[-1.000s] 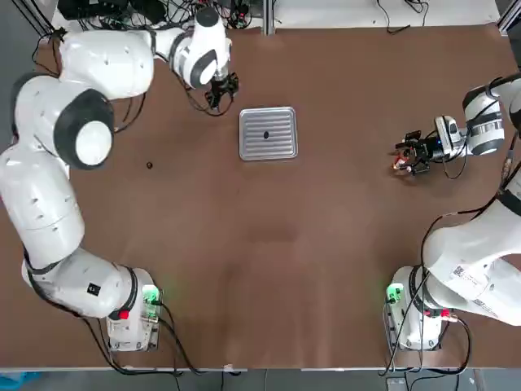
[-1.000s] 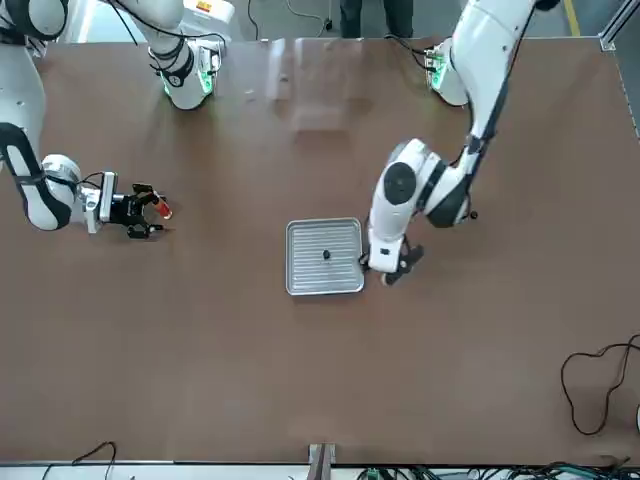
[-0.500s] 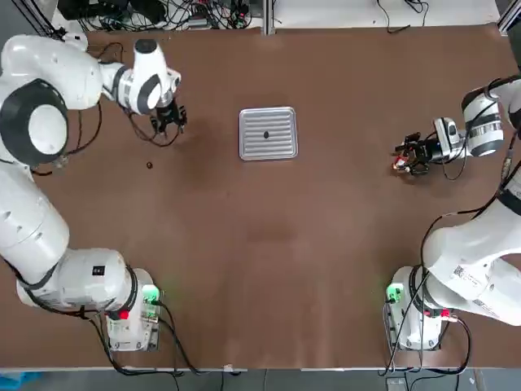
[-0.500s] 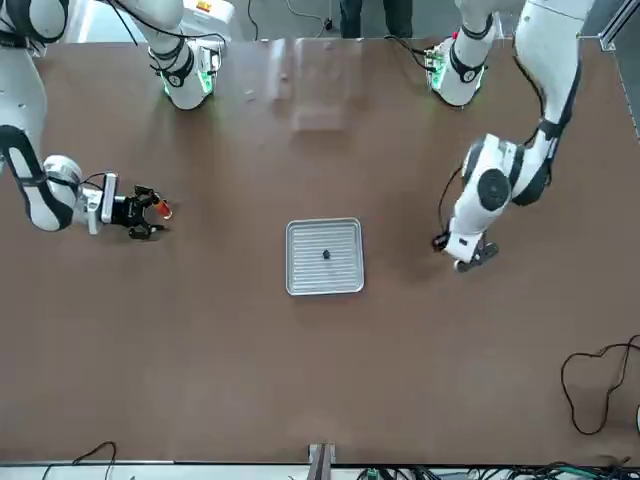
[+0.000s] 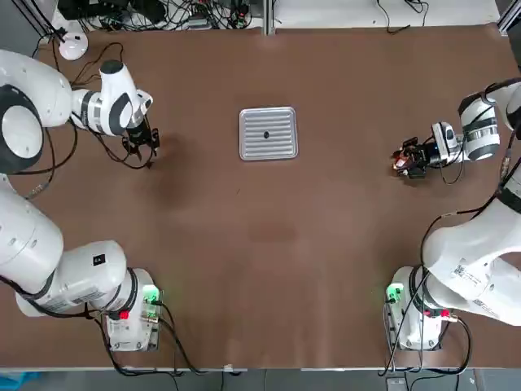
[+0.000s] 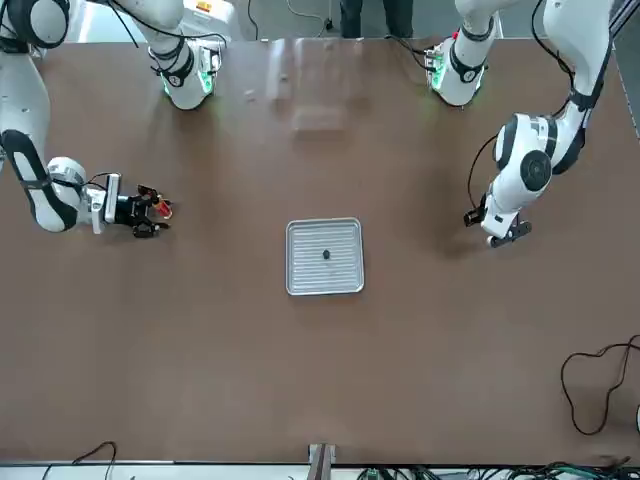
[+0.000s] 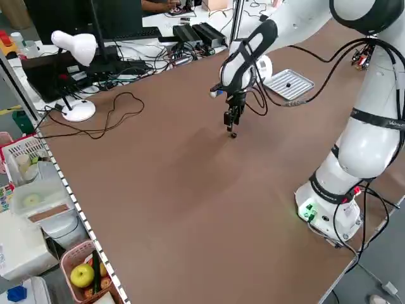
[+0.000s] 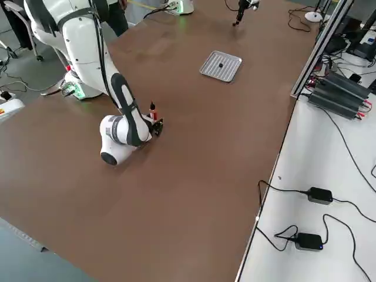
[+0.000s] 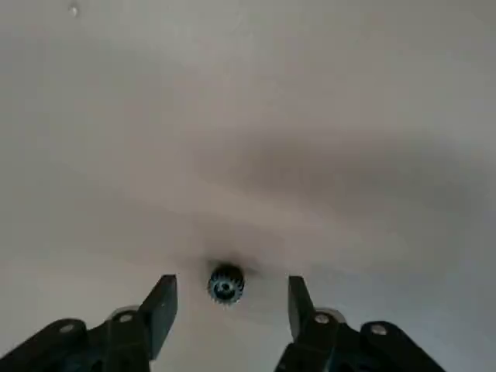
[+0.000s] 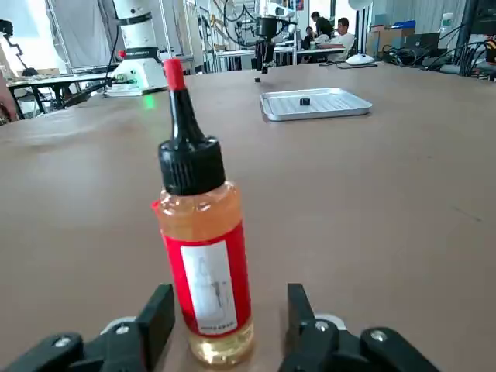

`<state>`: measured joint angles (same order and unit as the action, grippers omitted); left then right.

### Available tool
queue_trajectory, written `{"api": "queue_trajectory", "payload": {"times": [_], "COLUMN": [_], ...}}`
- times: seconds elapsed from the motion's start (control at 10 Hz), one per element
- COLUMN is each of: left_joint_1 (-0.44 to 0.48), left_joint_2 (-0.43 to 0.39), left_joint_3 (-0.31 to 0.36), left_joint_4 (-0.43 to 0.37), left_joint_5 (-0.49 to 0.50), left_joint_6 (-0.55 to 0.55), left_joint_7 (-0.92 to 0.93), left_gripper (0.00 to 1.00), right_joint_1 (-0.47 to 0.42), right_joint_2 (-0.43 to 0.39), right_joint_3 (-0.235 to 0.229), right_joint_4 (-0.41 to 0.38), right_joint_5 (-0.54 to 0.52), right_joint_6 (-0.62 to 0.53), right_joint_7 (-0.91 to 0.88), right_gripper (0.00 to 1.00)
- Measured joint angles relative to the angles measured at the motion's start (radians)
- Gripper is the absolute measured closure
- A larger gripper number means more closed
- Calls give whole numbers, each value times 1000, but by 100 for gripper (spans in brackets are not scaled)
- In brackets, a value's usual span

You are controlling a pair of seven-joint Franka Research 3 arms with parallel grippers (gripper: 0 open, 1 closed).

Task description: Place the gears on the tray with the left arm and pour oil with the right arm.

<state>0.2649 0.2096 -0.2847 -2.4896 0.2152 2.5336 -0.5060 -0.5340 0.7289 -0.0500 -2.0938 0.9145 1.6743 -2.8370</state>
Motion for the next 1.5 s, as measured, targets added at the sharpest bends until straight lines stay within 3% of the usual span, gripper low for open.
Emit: {"api": "queue_trajectory", "payload": {"times": [0.2, 0.3, 0.8, 1.2, 1.5], "left_joint_1": [2, 8, 68, 79, 79], "left_joint_2": [5, 9, 10, 9, 1], "left_joint_3": [-2, -2, -2, -3, -5], "left_joint_4": [-61, -79, -85, -82, -66], "left_joint_5": [0, 1, 23, 23, 23], "left_joint_6": [79, 98, 108, 114, 120], "left_joint_7": [0, 1, 43, 52, 52], "left_gripper": [38, 45, 50, 76, 76], "right_joint_1": [-1, -3, -8, -8, -8], "right_joint_2": [5, 5, 6, 6, 6], "right_joint_3": [-1, -1, -3, -3, -3], "right_joint_4": [0, 1, 1, 2, 3], "right_joint_5": [0, 0, -1, -1, -1], "right_joint_6": [-5, -7, -19, -28, -33], "right_joint_7": [0, 0, -1, 0, 2], "right_gripper": [34, 35, 49, 60, 62]}}
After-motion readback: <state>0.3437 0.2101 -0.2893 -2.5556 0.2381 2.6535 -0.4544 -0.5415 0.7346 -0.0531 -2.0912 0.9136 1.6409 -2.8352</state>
